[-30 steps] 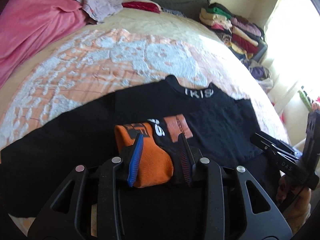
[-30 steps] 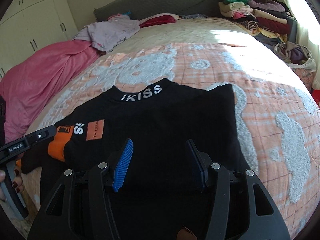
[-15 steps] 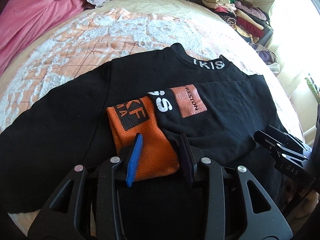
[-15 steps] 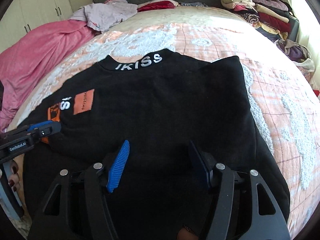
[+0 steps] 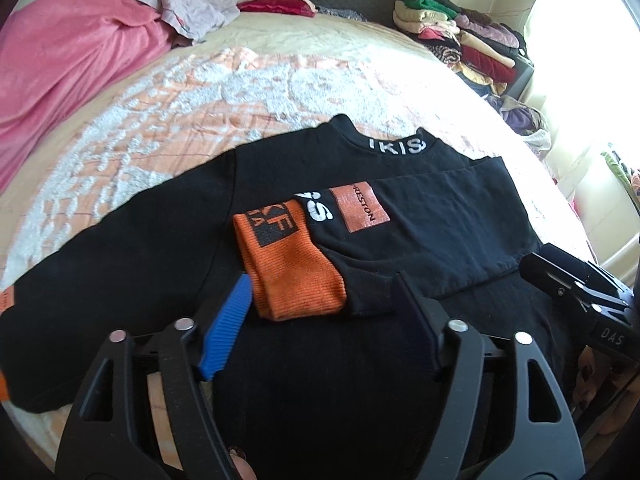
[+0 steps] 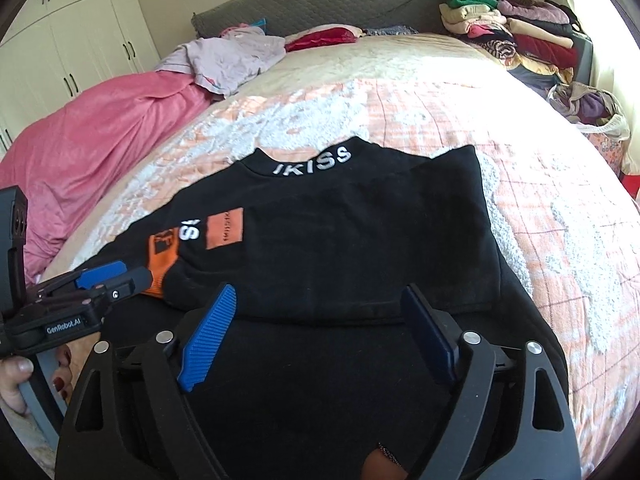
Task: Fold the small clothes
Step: 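Reach the left gripper to the other sleeve and grasp its orange cuff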
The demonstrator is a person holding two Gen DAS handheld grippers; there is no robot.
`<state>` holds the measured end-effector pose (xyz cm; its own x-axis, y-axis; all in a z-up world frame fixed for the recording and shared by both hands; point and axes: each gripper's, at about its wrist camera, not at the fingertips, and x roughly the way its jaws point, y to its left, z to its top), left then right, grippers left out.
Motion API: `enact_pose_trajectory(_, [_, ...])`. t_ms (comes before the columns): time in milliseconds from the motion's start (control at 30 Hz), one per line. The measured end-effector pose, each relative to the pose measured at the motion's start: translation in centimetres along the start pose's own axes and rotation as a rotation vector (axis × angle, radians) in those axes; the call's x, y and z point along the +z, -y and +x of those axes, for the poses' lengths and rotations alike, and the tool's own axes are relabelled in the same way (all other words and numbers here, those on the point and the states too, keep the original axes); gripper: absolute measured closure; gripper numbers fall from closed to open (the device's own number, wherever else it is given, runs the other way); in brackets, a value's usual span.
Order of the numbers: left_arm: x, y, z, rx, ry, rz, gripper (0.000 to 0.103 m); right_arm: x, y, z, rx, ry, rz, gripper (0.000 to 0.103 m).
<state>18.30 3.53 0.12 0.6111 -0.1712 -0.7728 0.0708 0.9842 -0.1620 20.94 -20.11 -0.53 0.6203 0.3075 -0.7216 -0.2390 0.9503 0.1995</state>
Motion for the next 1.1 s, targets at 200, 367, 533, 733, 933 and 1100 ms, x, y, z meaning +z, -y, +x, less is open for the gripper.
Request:
enact_pose_trajectory(200, [-0.3,-1.3,-2.2,0.029,0.042,-0.026,0.025,0.4,-1.8,-1.4,0.023,0.032,-0.017,0.008])
enact_pose_trajectory(367, [-0.7,-2.8,-3.9,0.056,0.073,-0.057,0.024,0.9,-3.9,-2.1,0.042,0.051,-0.046,0.008])
enact_pose_trajectory(533, [-1.2,-4.7,-5.5,0.087,0.095,-0.099,0.016,1.1,-6.3,-2.5,0.064,0.059,-0.085,0.008])
enact_pose_trajectory(733, [-2.0,-6.5,-7.1,0.132,0.116,-0.116,0.016,1.0,-9.1,-2.7,0.092,0.058,-0.136,0.008])
enact_pose_trajectory(933, [-3.2,-9.2,-8.9,0.171,0.136,-0.166,0.015,0.7,-11.8,-2.2,0.120,0.045,-0.181,0.008])
enact_pose_trajectory(1100, [-4.9,-12.3,-10.2,0.215,0.136,-0.235,0.015,0.3,-13.9,-1.8,0.146,0.035,-0.224,0.008])
